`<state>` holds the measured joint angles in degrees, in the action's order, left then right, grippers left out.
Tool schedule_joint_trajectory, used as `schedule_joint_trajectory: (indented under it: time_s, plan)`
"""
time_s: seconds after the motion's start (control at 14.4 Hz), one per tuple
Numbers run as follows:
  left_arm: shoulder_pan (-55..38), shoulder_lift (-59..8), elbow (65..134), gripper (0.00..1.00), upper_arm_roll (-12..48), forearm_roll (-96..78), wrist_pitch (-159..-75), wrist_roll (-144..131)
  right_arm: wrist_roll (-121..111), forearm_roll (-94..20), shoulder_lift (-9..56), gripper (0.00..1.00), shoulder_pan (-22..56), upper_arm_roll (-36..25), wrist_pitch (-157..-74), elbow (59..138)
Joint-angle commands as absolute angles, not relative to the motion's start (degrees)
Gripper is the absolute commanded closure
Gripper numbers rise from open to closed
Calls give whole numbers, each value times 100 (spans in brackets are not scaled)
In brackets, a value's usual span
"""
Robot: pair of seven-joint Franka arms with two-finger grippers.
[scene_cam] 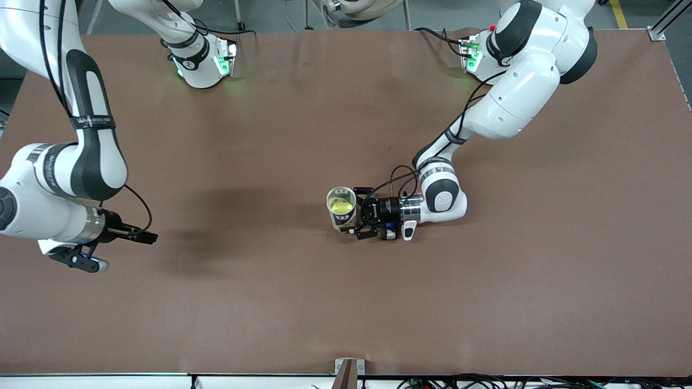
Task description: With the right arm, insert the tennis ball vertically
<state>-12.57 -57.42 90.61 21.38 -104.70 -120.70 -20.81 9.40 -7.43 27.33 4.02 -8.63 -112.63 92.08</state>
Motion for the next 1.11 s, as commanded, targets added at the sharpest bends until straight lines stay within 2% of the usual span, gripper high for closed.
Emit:
schedule_joint_trajectory:
  time_s: [0.0,0.14,0.49,0.69,1.04]
  plan:
    - [-1239,-5713,8991,0,2145,-10477,-11997,-2030,407,-624,2488,0,151,-782,-11189,9264]
    - [-1231,-5634,8991,0,2145,-10477,-11997,-2056,-155,-441,2382,0,-104,-782,-10682,8967]
    - [-1090,-5520,9088,0,2145,-10064,-12006,-2144,-527,-167,2355,0,-553,-773,-8563,7517]
    - [-1081,-5476,9245,0,2145,-9949,-12006,-2180,-519,-176,2364,0,-598,-738,-8236,7111]
    - [-1081,-5432,9404,0,2145,-9493,-12006,-2188,-484,-185,2347,0,-554,-721,-8218,6830]
